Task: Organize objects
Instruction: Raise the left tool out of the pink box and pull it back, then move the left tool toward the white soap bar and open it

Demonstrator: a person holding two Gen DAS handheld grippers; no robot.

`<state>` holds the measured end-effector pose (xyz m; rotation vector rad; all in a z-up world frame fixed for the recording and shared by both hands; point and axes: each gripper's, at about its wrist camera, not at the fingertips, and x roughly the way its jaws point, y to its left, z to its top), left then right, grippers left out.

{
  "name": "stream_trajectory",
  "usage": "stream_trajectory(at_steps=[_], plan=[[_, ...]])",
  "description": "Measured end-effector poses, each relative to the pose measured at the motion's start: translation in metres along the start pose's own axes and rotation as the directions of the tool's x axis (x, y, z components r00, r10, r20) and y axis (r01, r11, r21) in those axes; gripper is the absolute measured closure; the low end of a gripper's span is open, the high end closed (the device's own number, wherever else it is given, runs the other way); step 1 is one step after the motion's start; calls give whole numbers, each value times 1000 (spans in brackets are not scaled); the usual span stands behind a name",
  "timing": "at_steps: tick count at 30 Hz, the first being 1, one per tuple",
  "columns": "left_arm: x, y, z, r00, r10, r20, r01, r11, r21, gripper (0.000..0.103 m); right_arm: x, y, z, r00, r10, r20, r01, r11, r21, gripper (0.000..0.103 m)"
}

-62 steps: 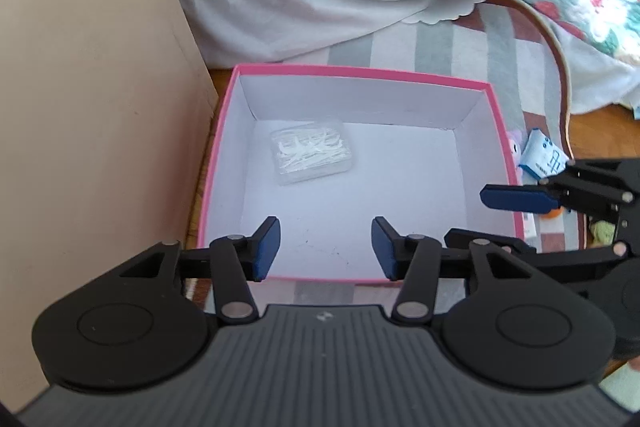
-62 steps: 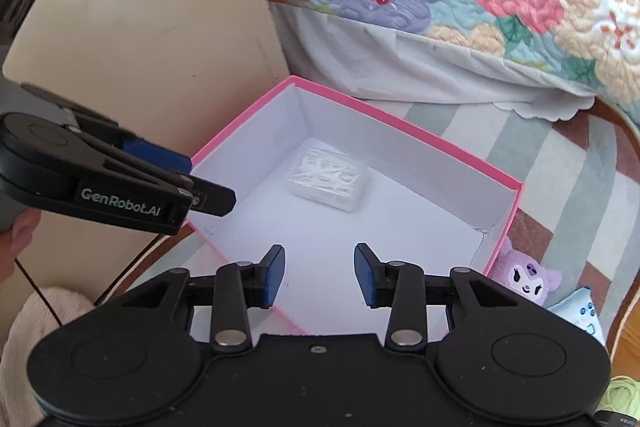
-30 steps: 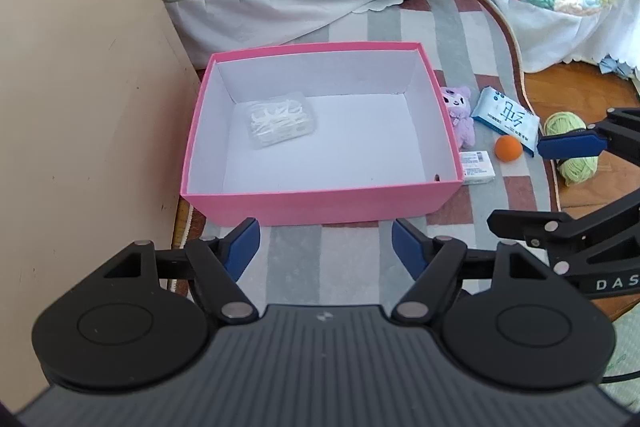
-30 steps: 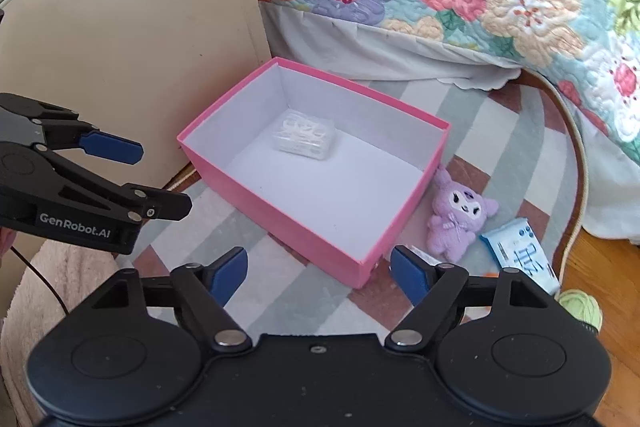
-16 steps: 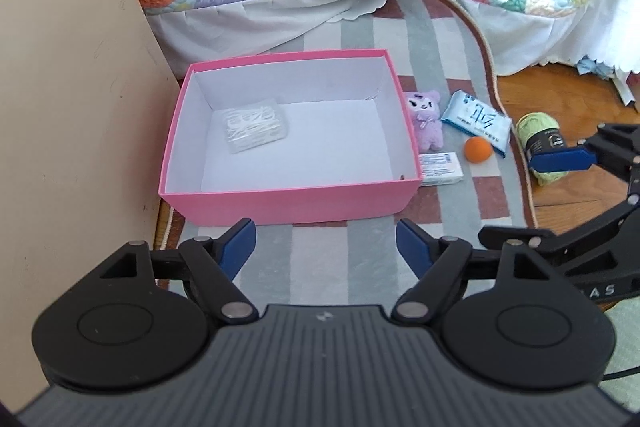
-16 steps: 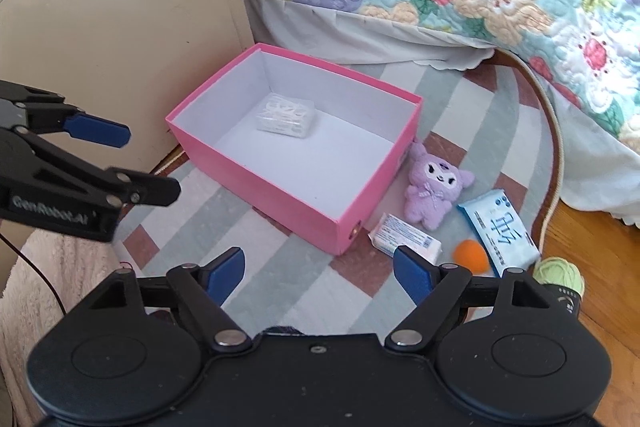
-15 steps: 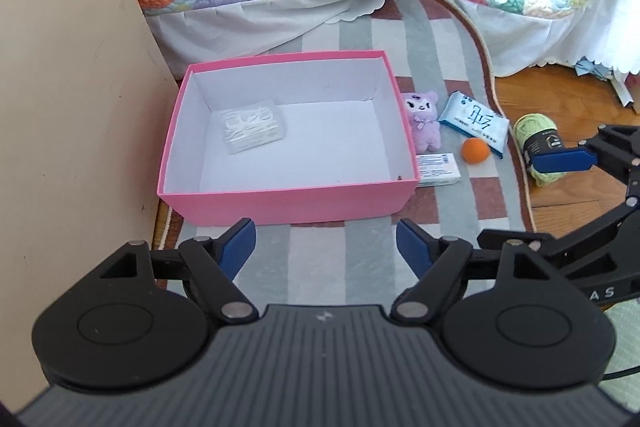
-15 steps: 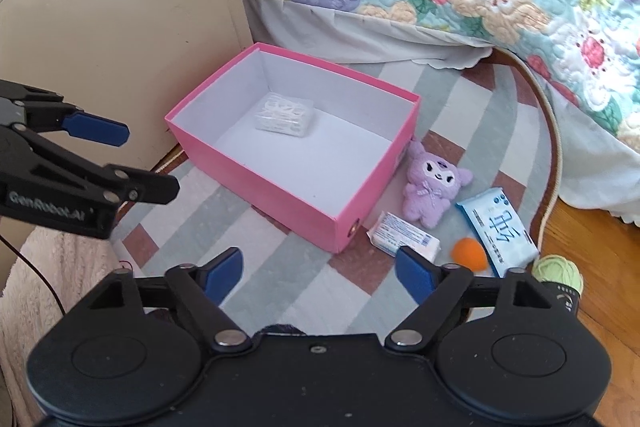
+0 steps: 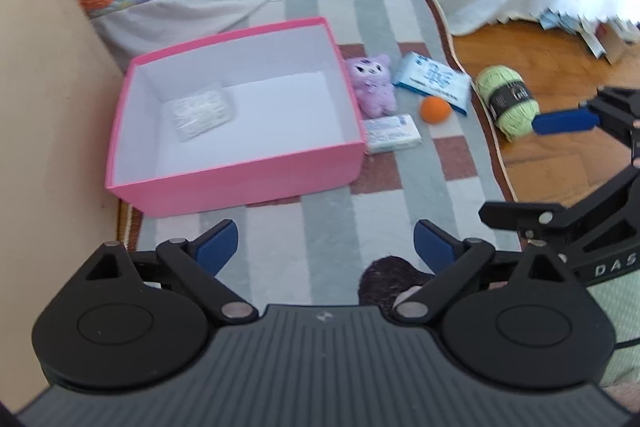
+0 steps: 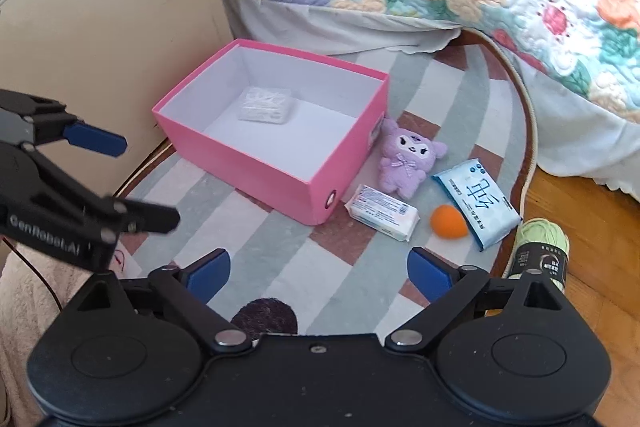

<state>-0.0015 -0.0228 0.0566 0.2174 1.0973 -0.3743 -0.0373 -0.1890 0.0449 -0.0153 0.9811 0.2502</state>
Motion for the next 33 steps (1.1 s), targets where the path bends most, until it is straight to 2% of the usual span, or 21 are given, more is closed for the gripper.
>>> stream_trajectory(at_steps=[6,11,16,18,24,31,33], plan=[[21,-17,1,1000,-15,-2,15,1000,18,7,6,-23,-20,997,10,70,-12,999,34,3],[37,-21,2,999,-29,20,30,999,-30,7,10,-46,-36,989,30,144,-48,991,125,3],[48,-21,9,999,-19,43,24,993,-113,7,14,-53,-51,970,2,243,-24,996,88,3],[50,-24,12,998,-27,59,33,994,-108,7,17,-54,-54,964,-3,265,-15,998,66,3],[54,-36,23,994,-53,94,62,993,-102,9,32,-50,-64,954,-5,300,11,1000,-20,3],[68,-64,37,991,-108,77,113,992,-51,12,54,-53,-70,950,1,311,-8,1000,22,3],[75,-71,46,989,-126,72,129,991,-41,17,57,-57,-72,949,4,315,-15,999,33,3]])
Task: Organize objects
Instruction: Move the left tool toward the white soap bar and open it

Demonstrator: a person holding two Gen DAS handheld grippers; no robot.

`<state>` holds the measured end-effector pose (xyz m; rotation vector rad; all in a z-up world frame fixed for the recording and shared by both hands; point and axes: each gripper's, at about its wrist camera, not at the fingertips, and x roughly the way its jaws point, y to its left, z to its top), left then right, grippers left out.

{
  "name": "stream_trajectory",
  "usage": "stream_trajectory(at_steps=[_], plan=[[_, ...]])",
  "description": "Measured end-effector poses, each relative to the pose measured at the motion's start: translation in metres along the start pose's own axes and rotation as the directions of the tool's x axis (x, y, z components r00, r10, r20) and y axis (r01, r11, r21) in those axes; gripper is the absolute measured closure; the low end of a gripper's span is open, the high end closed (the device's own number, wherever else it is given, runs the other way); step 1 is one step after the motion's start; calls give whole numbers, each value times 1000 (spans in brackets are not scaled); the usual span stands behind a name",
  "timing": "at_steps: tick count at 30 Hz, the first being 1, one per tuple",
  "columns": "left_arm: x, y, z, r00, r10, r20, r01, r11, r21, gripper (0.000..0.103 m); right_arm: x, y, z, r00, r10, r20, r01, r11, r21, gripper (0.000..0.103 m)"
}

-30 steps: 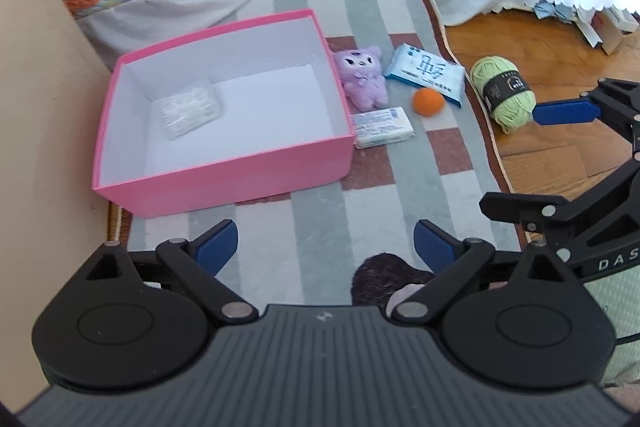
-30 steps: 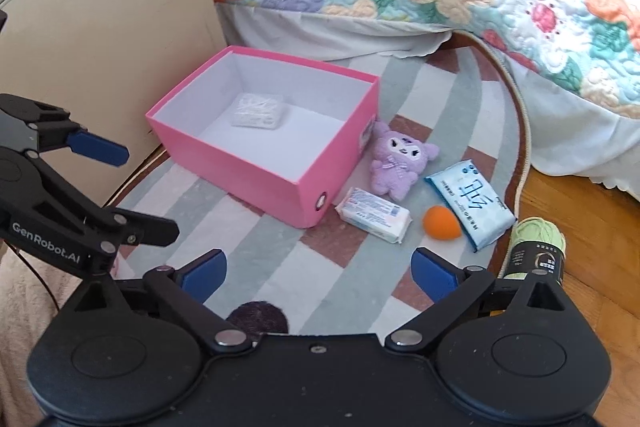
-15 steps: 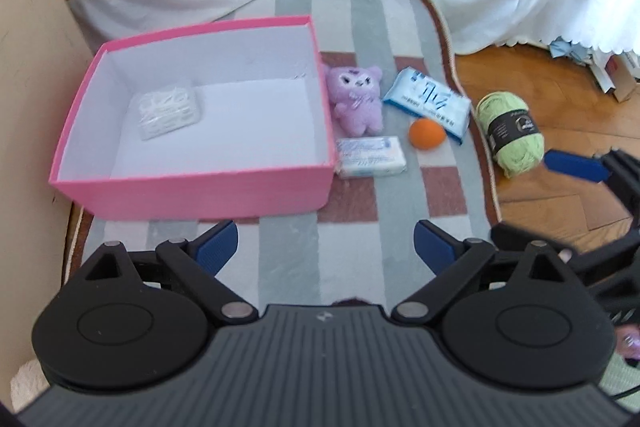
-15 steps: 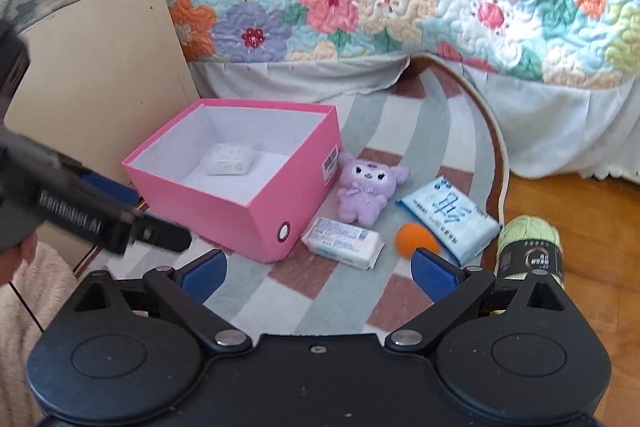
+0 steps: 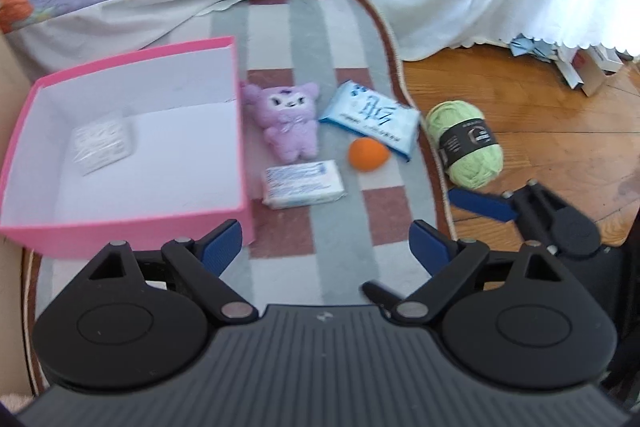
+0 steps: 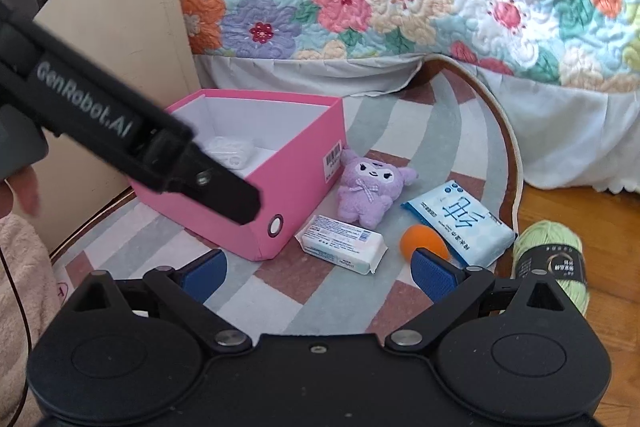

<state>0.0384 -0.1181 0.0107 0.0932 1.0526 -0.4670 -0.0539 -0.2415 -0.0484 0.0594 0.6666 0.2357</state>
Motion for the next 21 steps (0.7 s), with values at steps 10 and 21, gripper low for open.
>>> stream_trajectory(at_steps=[10,21], plan=[[90,-14,34,980,-15,-200,11,1000,-22,60,25,-26,-9,997,65,-46,-62,996,62,6],[151,-18,66,956,112,-270,-105,994,41,75,83,-36,-12,992,64,-108,-69,996,-48,22]])
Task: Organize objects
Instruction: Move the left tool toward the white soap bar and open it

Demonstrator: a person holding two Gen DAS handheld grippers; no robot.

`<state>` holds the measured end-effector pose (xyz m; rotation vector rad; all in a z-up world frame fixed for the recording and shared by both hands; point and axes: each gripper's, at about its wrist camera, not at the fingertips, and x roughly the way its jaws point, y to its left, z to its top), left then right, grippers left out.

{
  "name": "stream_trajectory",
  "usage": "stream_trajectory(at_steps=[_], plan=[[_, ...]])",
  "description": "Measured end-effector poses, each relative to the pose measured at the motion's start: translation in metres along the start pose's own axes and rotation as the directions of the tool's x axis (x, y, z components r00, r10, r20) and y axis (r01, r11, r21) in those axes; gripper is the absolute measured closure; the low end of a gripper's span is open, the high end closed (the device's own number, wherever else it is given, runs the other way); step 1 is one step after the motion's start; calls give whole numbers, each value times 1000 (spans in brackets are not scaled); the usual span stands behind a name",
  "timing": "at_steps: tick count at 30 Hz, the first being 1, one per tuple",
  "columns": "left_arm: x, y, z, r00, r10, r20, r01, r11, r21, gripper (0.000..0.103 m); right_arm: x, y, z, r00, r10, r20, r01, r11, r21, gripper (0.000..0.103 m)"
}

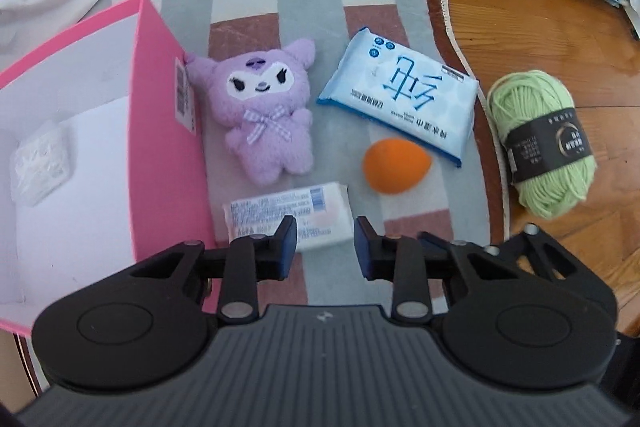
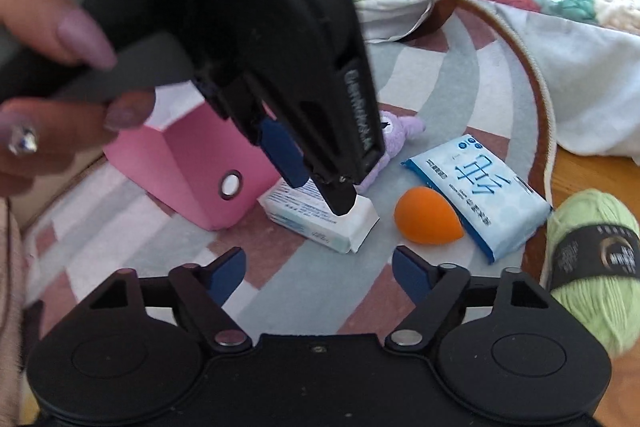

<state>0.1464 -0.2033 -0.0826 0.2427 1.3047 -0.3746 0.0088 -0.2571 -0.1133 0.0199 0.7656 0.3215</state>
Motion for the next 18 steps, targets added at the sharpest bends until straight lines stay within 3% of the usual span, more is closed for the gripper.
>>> stream_trajectory(at_steps=[3,7,11,14,18], plan=[[4,-2,7,1000,8,9,-8,1000,7,79,17,0,5,1000,-10,-9,9,997,-81,25],[4,0,11,1000,-3,26,3,1000,-9,82,35,-3,7,999,-19,-50,10,986,-168,36],[4,0,14,1000,-8,30,8,1000,-6,82,43,-1,11,997,-20,-72,2,969,-247,37],[4,0,15,999,-14,36,15,1000,-12,82,47,3,16,998,-55,-42,40,954,-297,37],[3,3,17,998,27,59,-26,1000,-12,82,58,-2,20,999,-19,-46,4,952,-307,33]])
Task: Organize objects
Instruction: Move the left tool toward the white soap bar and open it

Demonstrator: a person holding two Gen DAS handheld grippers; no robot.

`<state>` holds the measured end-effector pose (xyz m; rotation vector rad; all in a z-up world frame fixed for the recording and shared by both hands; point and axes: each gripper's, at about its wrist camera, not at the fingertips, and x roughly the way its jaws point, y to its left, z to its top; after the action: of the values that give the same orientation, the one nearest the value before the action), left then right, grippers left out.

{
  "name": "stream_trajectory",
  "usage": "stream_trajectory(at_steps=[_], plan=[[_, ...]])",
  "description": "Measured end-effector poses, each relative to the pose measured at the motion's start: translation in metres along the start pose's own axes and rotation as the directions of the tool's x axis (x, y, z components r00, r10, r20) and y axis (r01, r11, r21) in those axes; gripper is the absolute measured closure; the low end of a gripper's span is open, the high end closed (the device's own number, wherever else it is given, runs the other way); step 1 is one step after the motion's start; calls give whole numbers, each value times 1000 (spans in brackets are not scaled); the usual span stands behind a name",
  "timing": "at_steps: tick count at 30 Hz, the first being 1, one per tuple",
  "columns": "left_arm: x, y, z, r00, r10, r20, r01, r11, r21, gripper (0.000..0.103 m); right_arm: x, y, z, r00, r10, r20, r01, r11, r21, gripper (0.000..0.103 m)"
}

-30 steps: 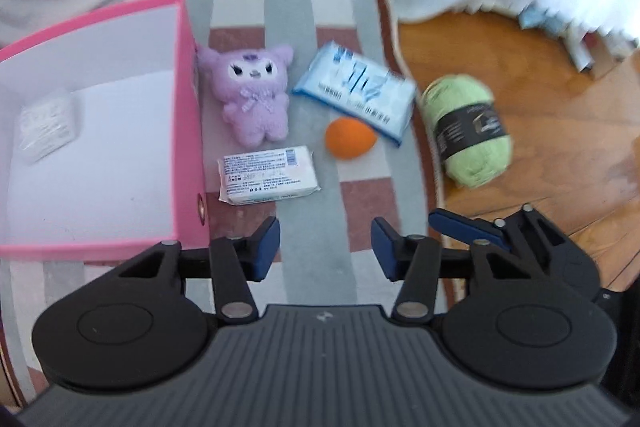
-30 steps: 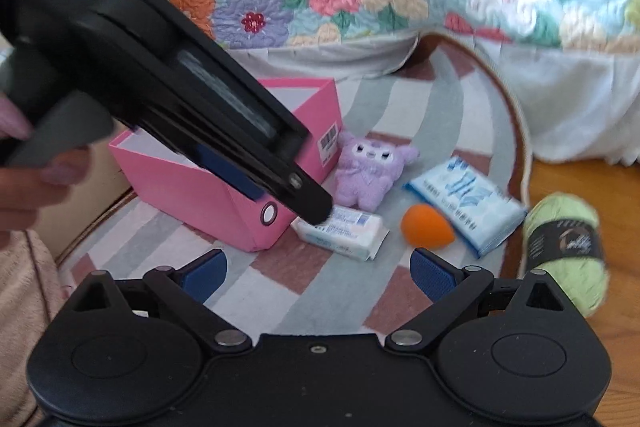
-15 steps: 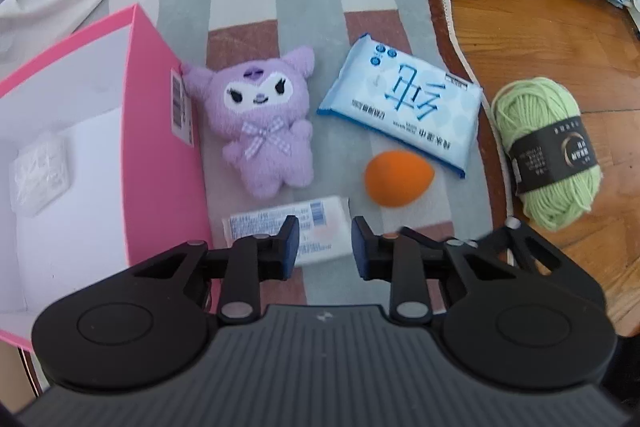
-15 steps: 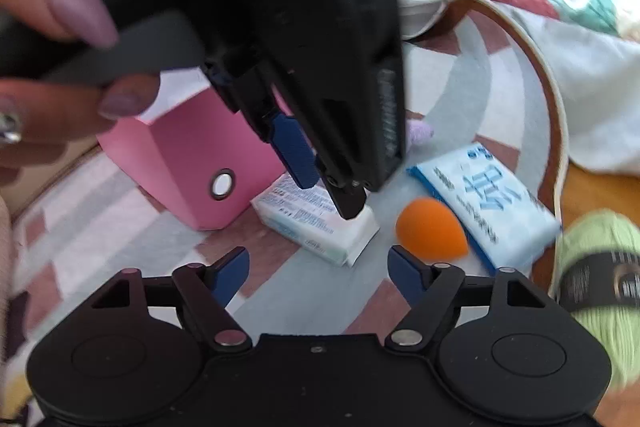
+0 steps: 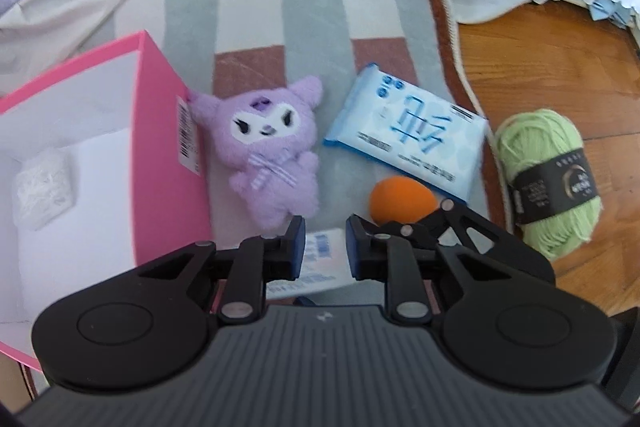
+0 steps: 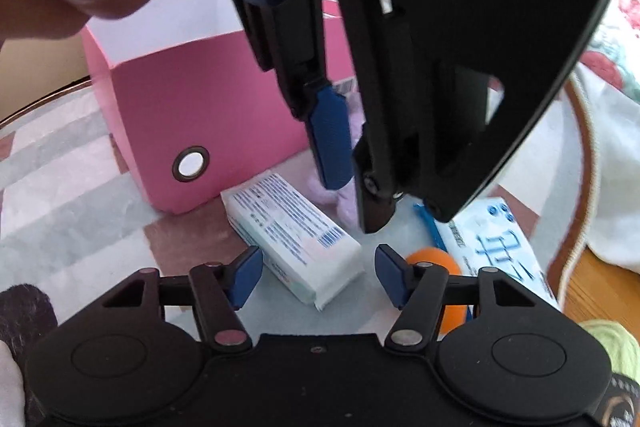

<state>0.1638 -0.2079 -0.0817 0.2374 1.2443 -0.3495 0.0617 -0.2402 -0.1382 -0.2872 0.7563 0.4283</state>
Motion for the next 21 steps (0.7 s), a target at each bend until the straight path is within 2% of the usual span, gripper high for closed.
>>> stream_trajectory(at_steps=[2,8,13,21], plan=[[1,5,3,1000,10,-6,-10,1000,-13,82,5,-1,0,1000,8,-10,-8,1000,4,33],[0,10,1,999,-43,-11,43,998,-38,82,5,-1,-3,1000,13,26,-14,1000,4,37],[4,8,-1,999,-50,-6,50,998,-37,82,5,-1,-1,1000,13,25,-13,1000,7,37],[2,4,-11,997,-80,-10,80,997,-18,82,-16,8,-11,1000,-29,-7,30,997,76,47]])
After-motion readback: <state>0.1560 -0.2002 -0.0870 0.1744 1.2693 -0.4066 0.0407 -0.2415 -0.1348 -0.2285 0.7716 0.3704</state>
